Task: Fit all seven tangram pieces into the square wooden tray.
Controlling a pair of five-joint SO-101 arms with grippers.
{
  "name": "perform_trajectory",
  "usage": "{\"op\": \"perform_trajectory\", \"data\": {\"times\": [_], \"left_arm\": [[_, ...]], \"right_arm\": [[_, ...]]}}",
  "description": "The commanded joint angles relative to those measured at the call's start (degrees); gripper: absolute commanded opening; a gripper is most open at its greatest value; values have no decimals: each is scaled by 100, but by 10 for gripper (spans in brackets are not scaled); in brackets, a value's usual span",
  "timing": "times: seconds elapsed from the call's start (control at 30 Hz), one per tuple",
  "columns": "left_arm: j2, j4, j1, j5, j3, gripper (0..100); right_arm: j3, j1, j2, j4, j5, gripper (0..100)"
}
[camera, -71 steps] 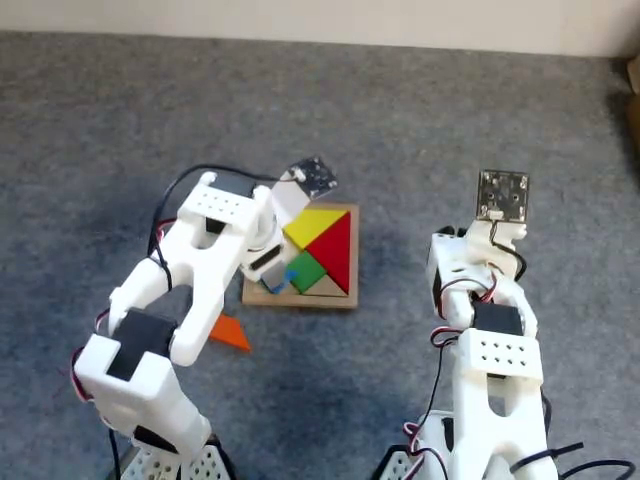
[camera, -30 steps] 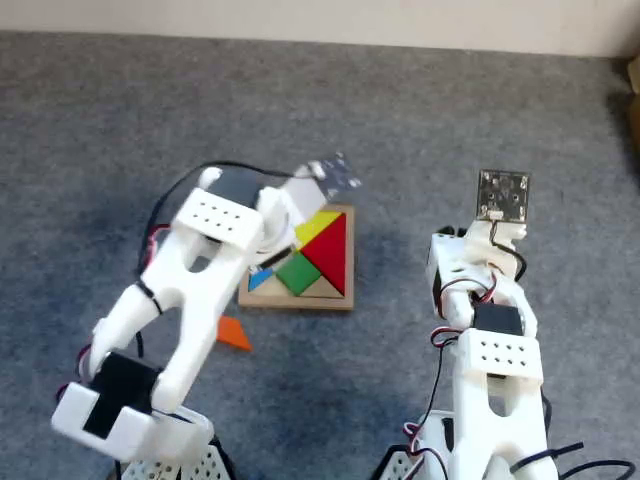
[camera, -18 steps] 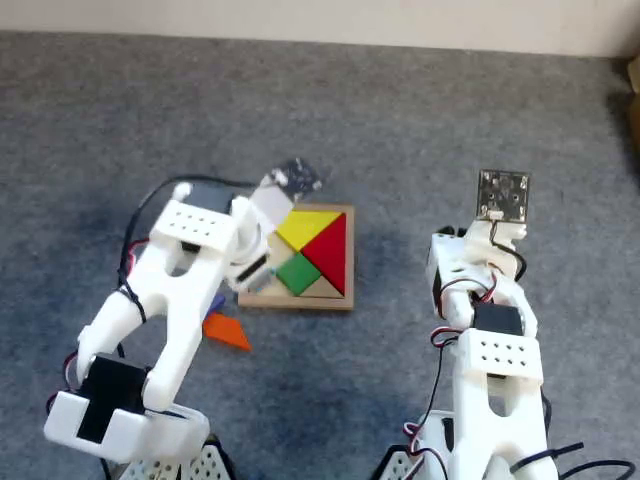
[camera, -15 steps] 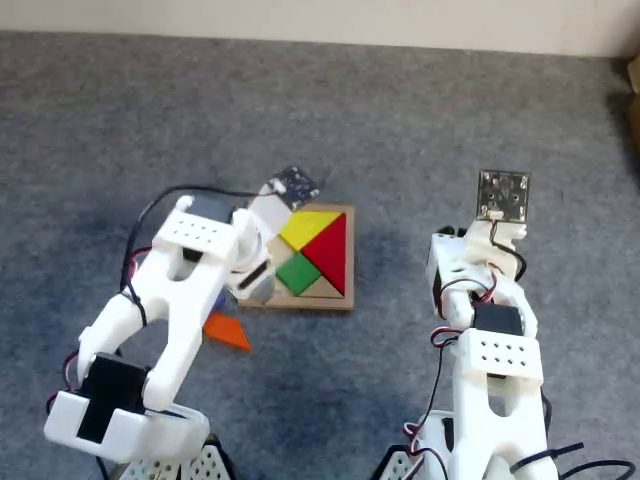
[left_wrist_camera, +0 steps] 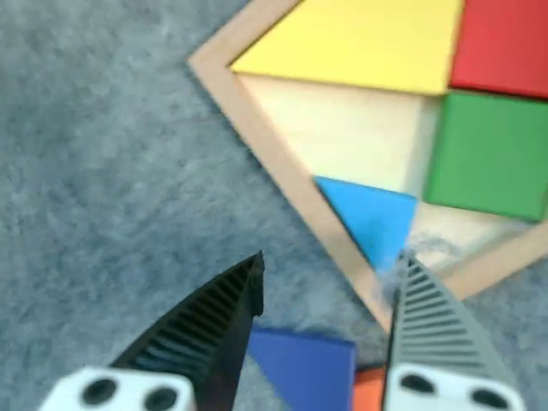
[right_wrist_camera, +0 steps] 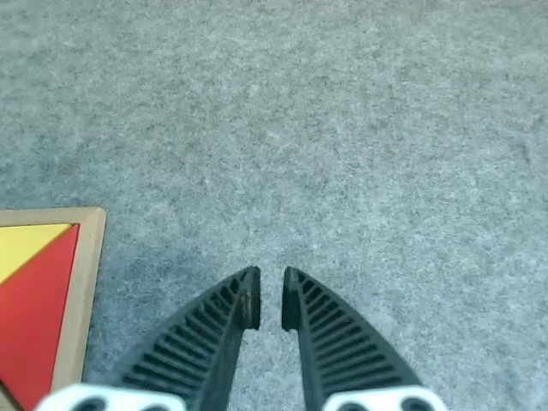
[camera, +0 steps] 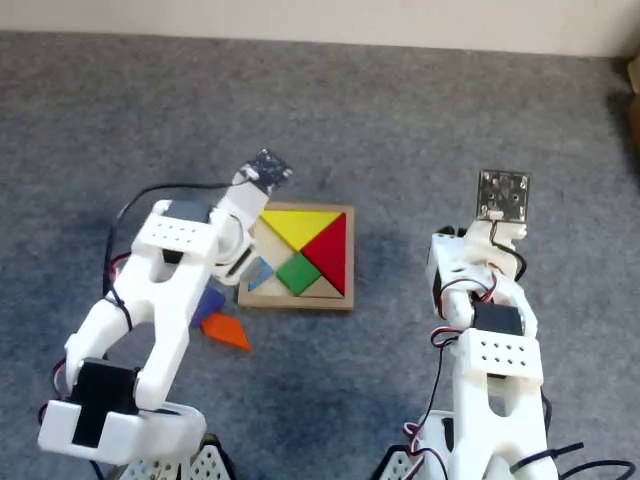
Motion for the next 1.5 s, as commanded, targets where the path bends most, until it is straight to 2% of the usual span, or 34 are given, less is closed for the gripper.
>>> {"op": "perform_trajectory", "data": {"times": [0.0, 0.43, 0.83, 1.2, 1.3, 1.47], "left_arm": [[84, -70, -40, 35, -330, 245], [1807, -44, 180, 53, -1516, 242], [1877, -44, 936, 53, -1684, 242], [1842, -26, 963, 229, -2035, 242], [1842, 369, 769, 457, -2519, 245], [1842, 1662, 400, 466, -3609, 242]], "right_arm": [[-13, -75, -171, -145, -26, 56], [-13, -75, -171, -145, -26, 56], [-13, -75, -171, -145, -26, 56], [-13, -75, -171, -145, -26, 56], [-13, -75, -171, -145, -26, 56], [-13, -75, -171, -145, -26, 56]]}}
